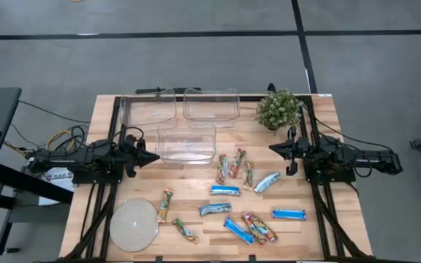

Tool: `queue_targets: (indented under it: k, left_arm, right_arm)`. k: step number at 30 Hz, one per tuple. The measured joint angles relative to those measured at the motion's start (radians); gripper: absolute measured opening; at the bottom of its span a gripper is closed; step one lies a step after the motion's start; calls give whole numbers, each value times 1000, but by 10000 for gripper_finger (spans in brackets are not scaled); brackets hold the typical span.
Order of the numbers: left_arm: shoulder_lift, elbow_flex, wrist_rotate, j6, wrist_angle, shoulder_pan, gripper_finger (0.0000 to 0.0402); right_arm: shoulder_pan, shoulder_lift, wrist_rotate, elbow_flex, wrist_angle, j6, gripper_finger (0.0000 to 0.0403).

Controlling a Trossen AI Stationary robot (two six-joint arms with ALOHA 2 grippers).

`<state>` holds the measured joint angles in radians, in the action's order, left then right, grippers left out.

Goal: Pick and place Granola Bars by type
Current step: Put the orange granola bar into the bottom transparent bin

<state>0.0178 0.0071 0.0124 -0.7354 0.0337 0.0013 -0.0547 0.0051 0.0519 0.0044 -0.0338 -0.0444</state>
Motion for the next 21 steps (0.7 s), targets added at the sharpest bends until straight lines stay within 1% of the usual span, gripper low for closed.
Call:
queue_targets:
  k: [4, 9, 16, 19, 21]
  left_arm:
    - [0, 0, -1, -178, 0, 0, 0]
    - [0, 0, -59, -231, 5, 0, 0]
    - [13, 5, -65, -171, -3, 0, 0]
    - [46, 44, -82, -107, -71, 0, 0]
    - [79, 91, -96, -65, -122, 0, 0]
  right_arm:
    - [0, 0, 0, 0, 0, 0, 0]
    - [0, 0, 0, 0, 0, 0, 0]
    - [0, 0, 0, 0, 0, 0, 0]
    - [0, 0, 0, 0, 0, 0, 0]
    - [0, 0, 0, 0, 0, 0, 0]
